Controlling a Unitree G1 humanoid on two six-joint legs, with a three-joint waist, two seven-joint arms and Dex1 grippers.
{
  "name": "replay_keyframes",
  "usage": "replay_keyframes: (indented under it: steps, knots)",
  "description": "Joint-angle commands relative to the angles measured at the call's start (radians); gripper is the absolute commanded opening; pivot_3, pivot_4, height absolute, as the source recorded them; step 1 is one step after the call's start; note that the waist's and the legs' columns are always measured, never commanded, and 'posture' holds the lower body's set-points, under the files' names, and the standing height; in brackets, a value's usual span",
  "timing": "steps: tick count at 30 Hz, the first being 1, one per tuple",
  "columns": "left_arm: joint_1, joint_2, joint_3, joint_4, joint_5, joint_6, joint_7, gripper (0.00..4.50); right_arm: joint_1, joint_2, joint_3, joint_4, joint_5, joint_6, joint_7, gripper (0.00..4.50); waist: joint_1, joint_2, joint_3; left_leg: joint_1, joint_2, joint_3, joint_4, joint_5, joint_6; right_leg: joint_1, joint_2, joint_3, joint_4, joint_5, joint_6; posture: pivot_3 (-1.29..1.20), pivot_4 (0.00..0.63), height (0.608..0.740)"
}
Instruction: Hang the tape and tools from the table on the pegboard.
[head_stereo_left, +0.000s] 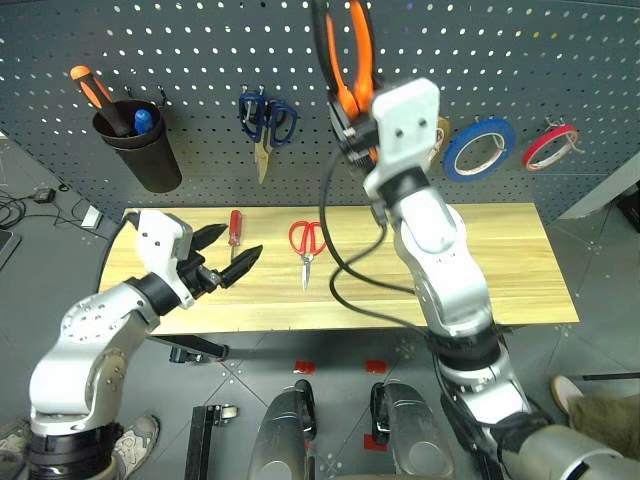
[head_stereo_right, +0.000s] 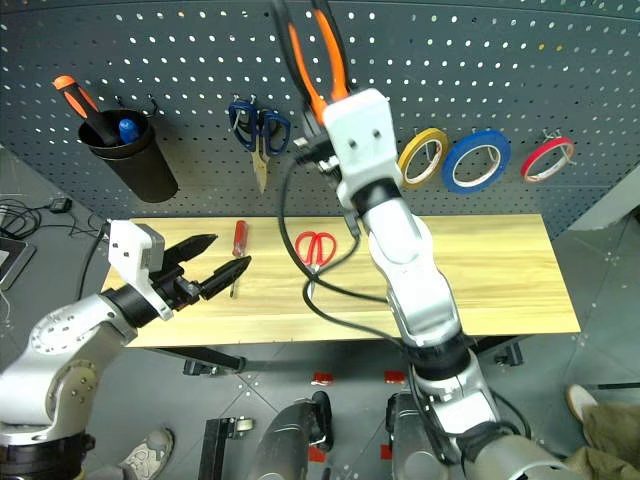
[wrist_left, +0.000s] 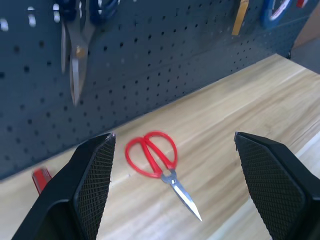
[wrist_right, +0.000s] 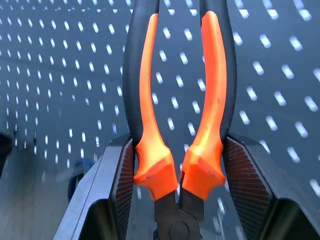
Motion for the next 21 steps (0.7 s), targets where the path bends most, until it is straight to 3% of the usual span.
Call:
replay_keyframes:
  steps: [1, 11, 21]
  knots:
    - [-0.083, 0.04, -0.028, -0.028, -0.009, 0.034, 0.002, 4.01, -0.161, -0.004, -0.066, 0.227, -0.01, -0.186, -0.049, 2.34, 0.001, -0.001, 0.001, -0.001, 0.0, 0.0, 0.0, 0.0, 0.0, 0.0, 0.0, 0.0, 0.0, 0.0, 0.0, -0.15, 0.276, 0.74]
    - [-0.23, 0.016, -0.149, 0.025, 0.036, 0.048, 0.019, 4.01, -0.43, -0.045, -0.104, 0.801, -0.051, -0.56, -0.139, 2.34, 0.001, -0.003, 0.003, -0.002, 0.001, 0.004, -0.002, 0.0, 0.0, -0.002, 0.001, 0.0, -0.003, 0.0, -0.001, -0.11, 0.313, 0.74]
    - [-0.26, -0.007, -0.17, 0.052, 0.054, 0.025, 0.022, 4.01, -0.456, -0.053, -0.114, 1.059, -0.08, -0.698, -0.207, 2.34, 0.008, -0.005, 0.007, -0.002, 0.002, 0.004, -0.001, 0.0, 0.0, -0.002, 0.001, 0.003, -0.002, 0.0, -0.001, -0.08, 0.323, 0.74]
